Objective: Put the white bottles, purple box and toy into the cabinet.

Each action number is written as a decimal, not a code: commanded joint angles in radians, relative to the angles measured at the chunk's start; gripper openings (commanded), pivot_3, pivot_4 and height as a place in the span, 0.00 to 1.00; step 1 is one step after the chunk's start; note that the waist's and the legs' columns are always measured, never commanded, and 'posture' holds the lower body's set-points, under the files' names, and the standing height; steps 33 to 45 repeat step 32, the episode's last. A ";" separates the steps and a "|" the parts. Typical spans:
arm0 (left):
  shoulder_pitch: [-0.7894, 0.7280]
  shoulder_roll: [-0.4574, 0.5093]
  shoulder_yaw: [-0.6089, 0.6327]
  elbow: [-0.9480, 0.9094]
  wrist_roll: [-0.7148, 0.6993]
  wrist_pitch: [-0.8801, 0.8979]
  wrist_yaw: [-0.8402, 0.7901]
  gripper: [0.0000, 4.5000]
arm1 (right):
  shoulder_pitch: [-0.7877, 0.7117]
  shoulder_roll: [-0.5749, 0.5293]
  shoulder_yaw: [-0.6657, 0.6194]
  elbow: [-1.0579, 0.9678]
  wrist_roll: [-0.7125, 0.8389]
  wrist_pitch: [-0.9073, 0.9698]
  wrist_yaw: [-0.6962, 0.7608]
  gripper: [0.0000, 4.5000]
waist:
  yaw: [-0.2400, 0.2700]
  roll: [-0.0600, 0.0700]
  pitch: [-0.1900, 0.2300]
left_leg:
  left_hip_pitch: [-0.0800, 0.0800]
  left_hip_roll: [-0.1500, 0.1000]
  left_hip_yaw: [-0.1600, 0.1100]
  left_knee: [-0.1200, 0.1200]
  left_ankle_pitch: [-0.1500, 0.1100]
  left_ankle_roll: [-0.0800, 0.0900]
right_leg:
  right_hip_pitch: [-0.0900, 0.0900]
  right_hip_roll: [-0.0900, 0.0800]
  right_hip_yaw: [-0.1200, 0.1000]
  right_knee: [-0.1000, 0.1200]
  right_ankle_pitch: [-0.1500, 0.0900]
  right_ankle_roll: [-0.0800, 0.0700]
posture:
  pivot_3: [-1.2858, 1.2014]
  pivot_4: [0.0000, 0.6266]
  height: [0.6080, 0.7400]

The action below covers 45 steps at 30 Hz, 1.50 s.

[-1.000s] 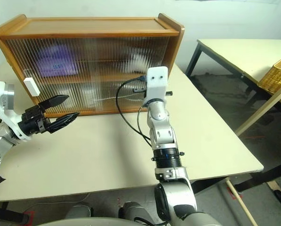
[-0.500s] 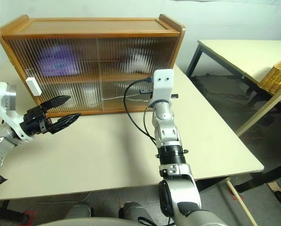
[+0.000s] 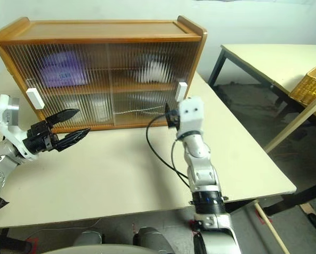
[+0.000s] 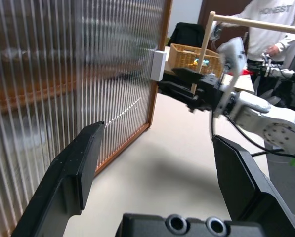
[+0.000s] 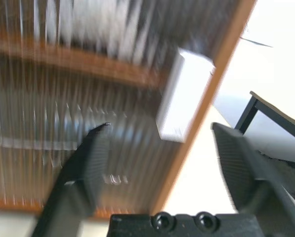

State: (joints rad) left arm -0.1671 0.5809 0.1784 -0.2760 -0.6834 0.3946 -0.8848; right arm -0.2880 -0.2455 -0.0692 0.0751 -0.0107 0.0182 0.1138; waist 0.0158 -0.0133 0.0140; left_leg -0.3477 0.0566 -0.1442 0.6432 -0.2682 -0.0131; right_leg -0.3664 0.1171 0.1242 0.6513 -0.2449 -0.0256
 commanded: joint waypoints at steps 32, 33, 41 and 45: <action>0.198 -0.111 0.378 0.612 0.280 -0.638 0.356 1.00 | -0.082 -0.107 -0.154 0.437 0.177 -0.318 0.253 0.99 | -0.011 0.006 -0.003 | 0.002 0.001 -0.002 0.000 0.000 0.000 | 0.003 0.001 0.001 0.000 -0.002 -0.003 | 0.52 0.00 1.00; 0.198 -0.111 0.378 0.612 0.280 -0.638 0.356 1.00 | -0.082 -0.107 -0.154 0.437 0.177 -0.318 0.253 0.99 | -0.011 0.006 -0.003 | 0.002 0.001 -0.002 0.000 0.000 0.000 | 0.003 0.001 0.001 0.000 -0.002 -0.003 | 0.52 0.00 1.00; 0.198 -0.111 0.378 0.612 0.280 -0.638 0.356 1.00 | -0.082 -0.107 -0.154 0.437 0.177 -0.318 0.253 0.99 | -0.011 0.006 -0.003 | 0.002 0.001 -0.002 0.000 0.000 0.000 | 0.003 0.001 0.001 0.000 -0.002 -0.003 | 0.52 0.00 1.00; 0.198 -0.111 0.378 0.612 0.280 -0.638 0.356 1.00 | -0.082 -0.107 -0.154 0.437 0.177 -0.318 0.253 0.99 | -0.011 0.006 -0.003 | 0.002 0.001 -0.002 0.000 0.000 0.000 | 0.003 0.001 0.001 0.000 -0.002 -0.003 | 0.52 0.00 1.00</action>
